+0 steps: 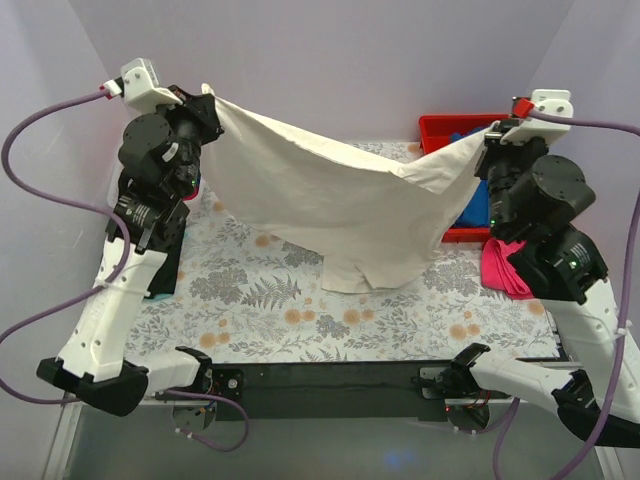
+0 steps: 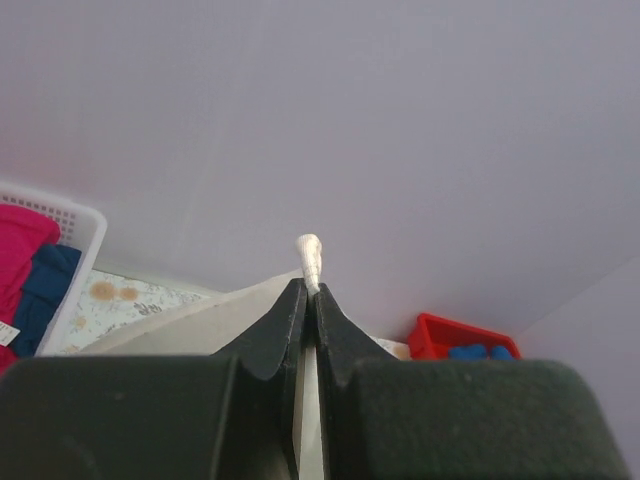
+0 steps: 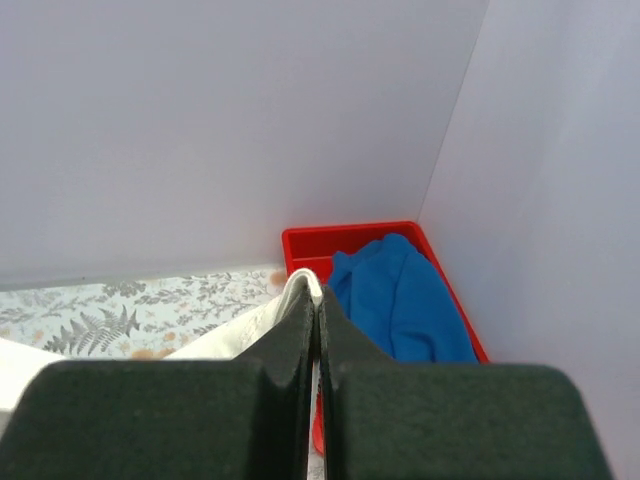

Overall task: Fold and stack the t-shirts
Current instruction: Flatten out the tshirt

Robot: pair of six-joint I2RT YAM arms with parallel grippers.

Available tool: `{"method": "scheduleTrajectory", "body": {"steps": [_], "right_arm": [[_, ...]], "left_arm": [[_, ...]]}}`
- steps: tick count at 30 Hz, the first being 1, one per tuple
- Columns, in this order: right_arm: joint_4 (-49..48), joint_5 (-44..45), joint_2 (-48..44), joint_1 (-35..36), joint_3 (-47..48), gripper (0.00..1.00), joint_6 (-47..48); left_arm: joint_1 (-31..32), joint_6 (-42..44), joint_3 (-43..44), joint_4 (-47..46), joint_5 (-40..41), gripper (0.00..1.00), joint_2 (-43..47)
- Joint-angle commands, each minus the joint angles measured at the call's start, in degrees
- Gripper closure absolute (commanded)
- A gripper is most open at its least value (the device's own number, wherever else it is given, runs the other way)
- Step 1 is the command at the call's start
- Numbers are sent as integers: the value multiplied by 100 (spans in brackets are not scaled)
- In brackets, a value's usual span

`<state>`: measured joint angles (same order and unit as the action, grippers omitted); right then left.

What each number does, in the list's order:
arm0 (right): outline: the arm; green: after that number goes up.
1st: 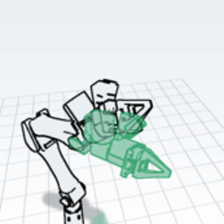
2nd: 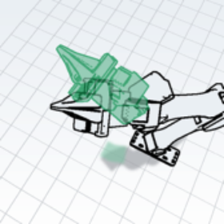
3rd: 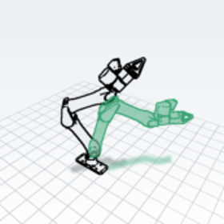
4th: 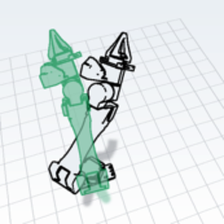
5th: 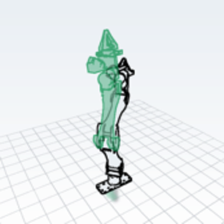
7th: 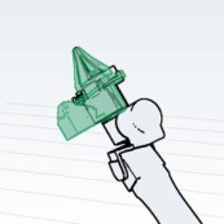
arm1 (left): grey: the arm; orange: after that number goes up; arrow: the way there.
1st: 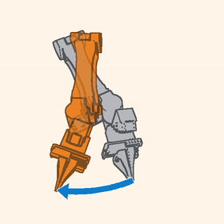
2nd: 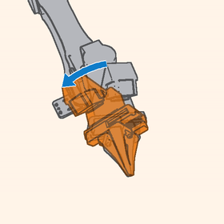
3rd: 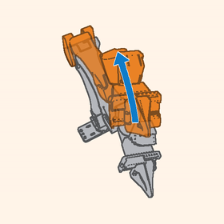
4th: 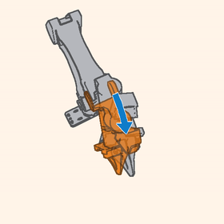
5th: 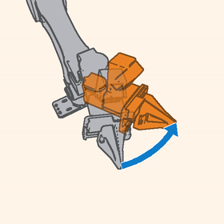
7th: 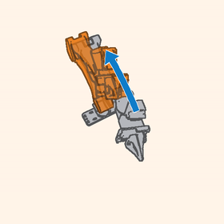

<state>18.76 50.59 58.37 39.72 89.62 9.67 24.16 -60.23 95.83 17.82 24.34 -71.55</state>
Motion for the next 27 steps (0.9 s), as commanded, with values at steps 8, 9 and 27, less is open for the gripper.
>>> {"method": "scheduleTrajectory", "body": {"steps": [8, 9, 27], "right_arm": [[66, -883, -1354, -35, 1092, 99, 483], [101, -1110, -1407, -35, 1249, 99, 492], [-839, -1570, 446, -35, 1426, 99, 1168]], "left_arm": [[-17, 55, -759, 19, -359, 100, 1757], [-17, 81, -768, 45, -351, 100, 1985], [-26, 73, -1074, -552, 105, 100, 1127]]}}
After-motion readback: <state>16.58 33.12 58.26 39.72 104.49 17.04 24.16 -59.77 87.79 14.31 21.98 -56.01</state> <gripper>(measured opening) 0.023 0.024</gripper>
